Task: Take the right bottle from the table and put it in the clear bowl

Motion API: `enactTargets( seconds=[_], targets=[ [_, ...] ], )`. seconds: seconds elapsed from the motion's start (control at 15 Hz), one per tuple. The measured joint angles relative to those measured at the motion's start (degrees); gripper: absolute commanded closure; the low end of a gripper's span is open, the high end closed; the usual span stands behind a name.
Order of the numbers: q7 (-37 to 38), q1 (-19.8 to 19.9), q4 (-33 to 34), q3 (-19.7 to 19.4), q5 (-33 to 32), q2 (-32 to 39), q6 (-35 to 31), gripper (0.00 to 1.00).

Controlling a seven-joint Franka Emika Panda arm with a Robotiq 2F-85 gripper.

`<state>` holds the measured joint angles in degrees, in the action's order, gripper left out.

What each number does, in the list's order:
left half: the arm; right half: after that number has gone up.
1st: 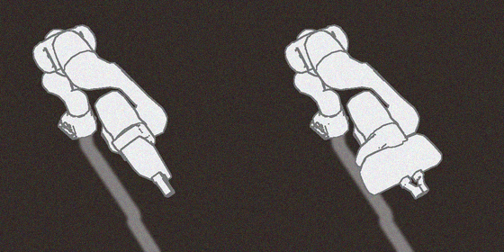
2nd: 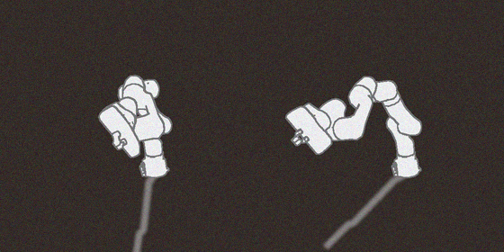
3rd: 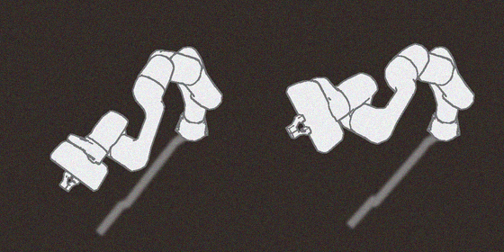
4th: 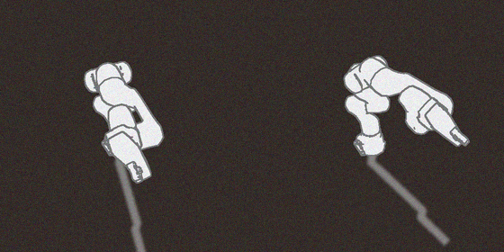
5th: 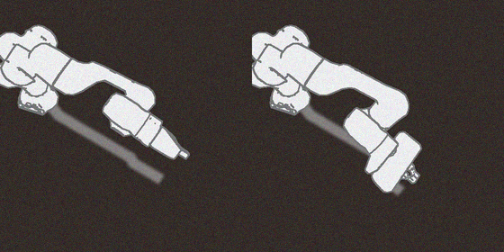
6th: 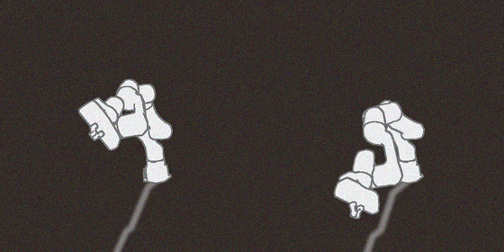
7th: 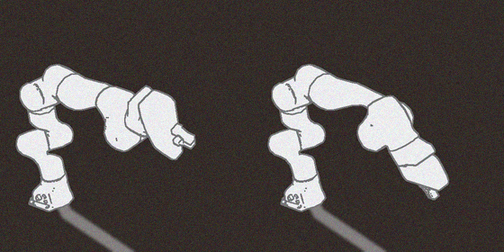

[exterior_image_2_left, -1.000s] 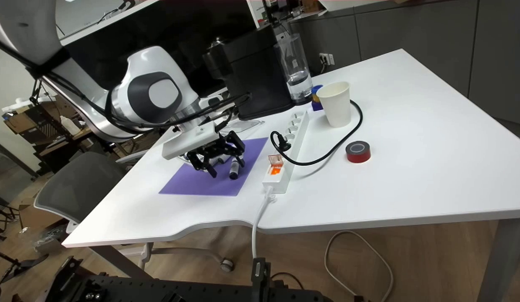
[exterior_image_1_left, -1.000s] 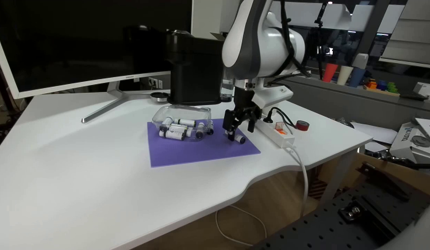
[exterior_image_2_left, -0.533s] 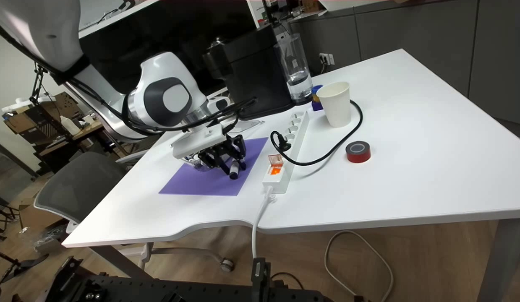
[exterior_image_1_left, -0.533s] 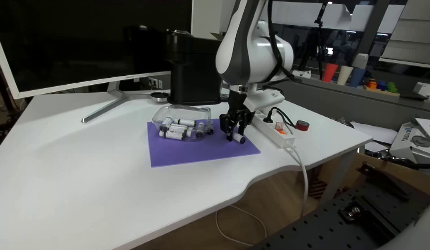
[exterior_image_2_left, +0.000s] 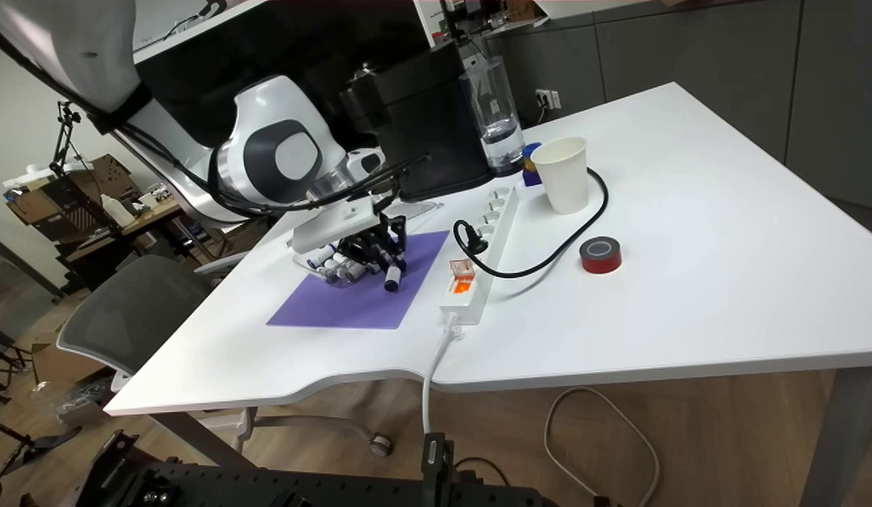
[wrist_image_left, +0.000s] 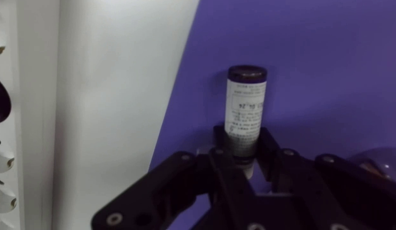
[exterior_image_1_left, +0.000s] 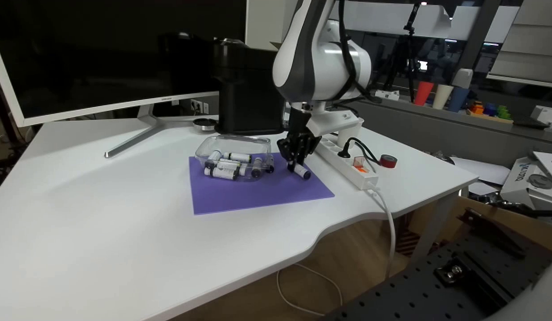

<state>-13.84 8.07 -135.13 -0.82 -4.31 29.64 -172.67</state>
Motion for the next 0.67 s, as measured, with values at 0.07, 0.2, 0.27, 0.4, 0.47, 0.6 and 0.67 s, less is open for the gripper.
enactTargets(
  seconds=[0.07, 0.2, 0.27, 0.4, 0.47, 0.6, 0.67],
  targets=[
    [0.0, 0.0, 0.23, 0.14, 0.0, -0.26, -0.04, 0.93],
    [-0.02, -0.18, 0.65, 0.61, -0.14, -1.29, -0.05, 0.93],
    [-0.05, -0.31, 0.86, 1.06, -0.16, -2.06, 0.01, 0.93],
    [-0.06, -0.76, 1.42, 2.15, -0.16, -3.96, 0.78, 0.93],
    [-0.06, -1.17, 2.02, 2.71, -0.17, -5.05, 2.15, 0.93],
    [-0.47, -2.08, 3.86, 3.93, -0.16, -7.02, 6.93, 0.93],
    [-1.23, -2.22, 4.96, 4.94, -0.11, -7.72, 9.91, 0.93]
  ],
)
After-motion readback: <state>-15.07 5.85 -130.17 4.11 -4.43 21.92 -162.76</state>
